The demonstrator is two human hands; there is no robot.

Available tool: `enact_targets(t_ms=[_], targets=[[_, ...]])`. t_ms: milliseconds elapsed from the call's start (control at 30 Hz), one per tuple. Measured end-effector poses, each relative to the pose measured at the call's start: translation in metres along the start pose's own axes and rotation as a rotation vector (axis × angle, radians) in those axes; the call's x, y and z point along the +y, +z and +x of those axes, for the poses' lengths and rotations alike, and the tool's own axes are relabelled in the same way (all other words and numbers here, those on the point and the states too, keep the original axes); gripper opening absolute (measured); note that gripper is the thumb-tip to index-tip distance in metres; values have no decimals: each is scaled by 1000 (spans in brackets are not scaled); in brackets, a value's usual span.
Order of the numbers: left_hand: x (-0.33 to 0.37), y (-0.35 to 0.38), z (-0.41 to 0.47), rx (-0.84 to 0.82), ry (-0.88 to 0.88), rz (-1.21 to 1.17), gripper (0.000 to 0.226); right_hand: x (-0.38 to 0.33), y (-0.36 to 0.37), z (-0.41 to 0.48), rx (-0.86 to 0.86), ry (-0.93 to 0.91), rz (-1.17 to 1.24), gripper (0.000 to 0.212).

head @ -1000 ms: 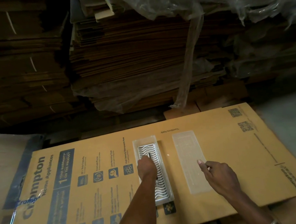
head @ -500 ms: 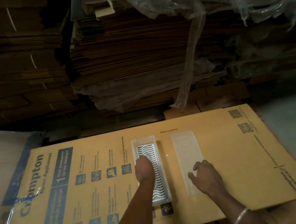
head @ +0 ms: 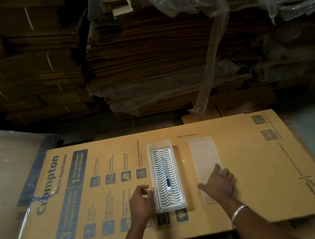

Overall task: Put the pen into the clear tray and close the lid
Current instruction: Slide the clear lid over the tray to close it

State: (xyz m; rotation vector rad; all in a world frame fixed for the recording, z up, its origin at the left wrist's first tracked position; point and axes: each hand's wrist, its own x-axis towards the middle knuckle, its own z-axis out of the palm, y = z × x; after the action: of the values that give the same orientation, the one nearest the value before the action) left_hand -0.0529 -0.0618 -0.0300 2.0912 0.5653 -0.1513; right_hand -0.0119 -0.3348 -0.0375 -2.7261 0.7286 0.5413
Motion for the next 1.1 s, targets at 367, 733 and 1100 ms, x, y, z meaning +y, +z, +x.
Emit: enact_targets(t_ms=[367, 733, 1100], targets=[[-18, -2, -3, -168, -53, -189, 17, -57, -29, -53, -87, -189, 123, 115], [-21, -15, -13, -388, -106, -289, 42, -111, 7, -87, -133, -280, -52, 118], [-20, -21, -19, -405, -8, -96, 62, -115, 21, -84, -150, -342, -74, 97]])
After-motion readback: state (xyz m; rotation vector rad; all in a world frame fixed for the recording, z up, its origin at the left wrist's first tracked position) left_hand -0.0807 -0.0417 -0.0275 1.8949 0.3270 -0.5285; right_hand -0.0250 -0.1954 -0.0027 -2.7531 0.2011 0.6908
